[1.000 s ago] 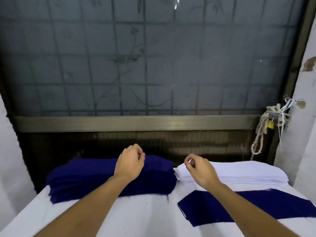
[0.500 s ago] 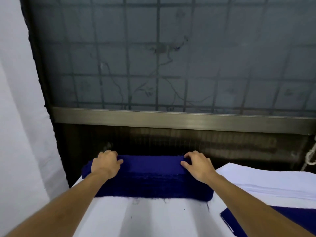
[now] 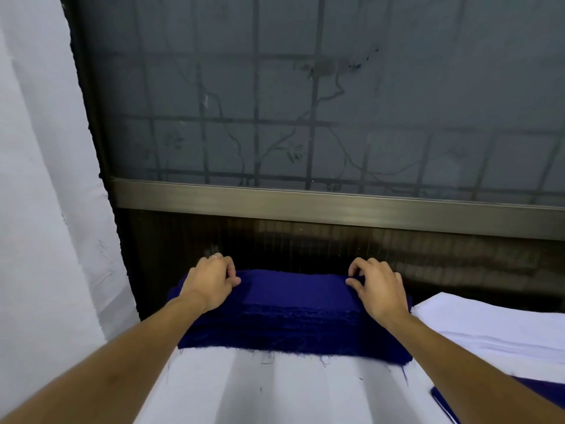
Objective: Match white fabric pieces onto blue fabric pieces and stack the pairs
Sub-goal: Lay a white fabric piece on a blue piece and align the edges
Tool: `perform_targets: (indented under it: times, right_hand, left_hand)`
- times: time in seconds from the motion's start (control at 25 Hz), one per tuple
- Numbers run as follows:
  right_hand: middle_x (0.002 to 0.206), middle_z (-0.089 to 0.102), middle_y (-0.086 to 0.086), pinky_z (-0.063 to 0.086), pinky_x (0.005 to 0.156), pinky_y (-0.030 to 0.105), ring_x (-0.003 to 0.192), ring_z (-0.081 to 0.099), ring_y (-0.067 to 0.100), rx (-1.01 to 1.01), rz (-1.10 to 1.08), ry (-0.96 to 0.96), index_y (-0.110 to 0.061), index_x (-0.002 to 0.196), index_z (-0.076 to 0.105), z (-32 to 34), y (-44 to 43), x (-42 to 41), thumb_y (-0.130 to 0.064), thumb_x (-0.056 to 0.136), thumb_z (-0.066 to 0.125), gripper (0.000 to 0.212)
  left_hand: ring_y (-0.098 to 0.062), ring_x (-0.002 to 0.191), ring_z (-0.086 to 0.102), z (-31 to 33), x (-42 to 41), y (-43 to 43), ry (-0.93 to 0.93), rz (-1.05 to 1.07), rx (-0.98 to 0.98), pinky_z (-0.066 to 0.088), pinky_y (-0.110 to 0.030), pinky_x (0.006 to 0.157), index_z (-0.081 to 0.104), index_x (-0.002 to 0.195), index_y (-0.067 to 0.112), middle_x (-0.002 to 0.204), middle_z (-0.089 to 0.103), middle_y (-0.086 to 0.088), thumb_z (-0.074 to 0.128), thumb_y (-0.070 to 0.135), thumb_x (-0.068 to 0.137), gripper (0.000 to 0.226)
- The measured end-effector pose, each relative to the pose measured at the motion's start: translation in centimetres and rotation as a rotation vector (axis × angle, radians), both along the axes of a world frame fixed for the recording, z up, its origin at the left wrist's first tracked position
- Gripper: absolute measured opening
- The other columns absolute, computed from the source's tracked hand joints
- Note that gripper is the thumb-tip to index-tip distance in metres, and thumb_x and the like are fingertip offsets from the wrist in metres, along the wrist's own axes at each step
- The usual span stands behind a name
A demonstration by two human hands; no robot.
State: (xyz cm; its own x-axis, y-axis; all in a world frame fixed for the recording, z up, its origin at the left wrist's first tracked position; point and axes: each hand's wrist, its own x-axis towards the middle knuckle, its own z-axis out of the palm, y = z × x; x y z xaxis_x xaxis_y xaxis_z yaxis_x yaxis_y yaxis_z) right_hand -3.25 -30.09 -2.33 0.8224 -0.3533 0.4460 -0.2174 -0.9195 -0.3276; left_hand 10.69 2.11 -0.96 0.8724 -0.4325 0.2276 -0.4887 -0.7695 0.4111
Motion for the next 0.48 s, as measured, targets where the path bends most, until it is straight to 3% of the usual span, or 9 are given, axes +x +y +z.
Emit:
perform_targets:
  times: [0.12, 0.2, 0.36, 0.48]
  right_hand:
    - [0.094, 0.061, -0.013, 0.041, 0.090, 0.036, 0.097, 0.053, 0.013, -0.018, -0.003, -0.021, -0.034, 0.099, 0.058, 0.1, 0.2, 0.0, -0.034, 0.097, 0.063, 0.005]
    - [0.096, 0.063, -0.013, 0.041, 0.091, 0.036, 0.098, 0.053, 0.013, -0.044, -0.014, -0.025, -0.034, 0.101, 0.060, 0.2, 0.3, -0.1, -0.033, 0.099, 0.059, 0.002]
    - [0.103, 0.068, -0.012, 0.040, 0.095, 0.036, 0.103, 0.053, 0.013, -0.080, -0.021, -0.017, -0.033, 0.106, 0.060, 0.1, 0.4, 0.0, -0.032, 0.102, 0.055, 0.007]
    - [0.113, 0.065, -0.012, 0.039, 0.098, 0.035, 0.109, 0.052, 0.012, -0.108, -0.014, 0.007, -0.034, 0.114, 0.059, 0.0, 0.6, 0.1, -0.035, 0.102, 0.053, 0.014]
  left_hand:
    - [-0.005, 0.117, 0.041, 0.1, 0.2, 0.4, -0.053, -0.087, 0.015, 0.035, -0.042, 0.107, 0.053, 0.083, 0.032, 0.118, 0.054, 0.017, 0.060, 0.027, 0.098, 0.018]
    - [0.001, 0.119, 0.038, 0.2, 0.1, 0.5, -0.052, -0.148, 0.011, 0.024, -0.042, 0.113, 0.051, 0.083, 0.030, 0.120, 0.055, 0.023, 0.058, 0.023, 0.098, 0.018]
    - [-0.004, 0.092, 0.056, 1.4, -0.5, 0.4, -0.063, -0.135, -0.068, 0.049, -0.033, 0.096, 0.052, 0.099, 0.040, 0.100, 0.057, 0.015, 0.069, 0.026, 0.093, 0.023]
    - [-0.009, 0.099, 0.060, 2.2, -1.0, 0.2, -0.068, -0.082, -0.106, 0.056, -0.035, 0.091, 0.060, 0.107, 0.034, 0.110, 0.061, 0.011, 0.073, 0.026, 0.091, 0.022]
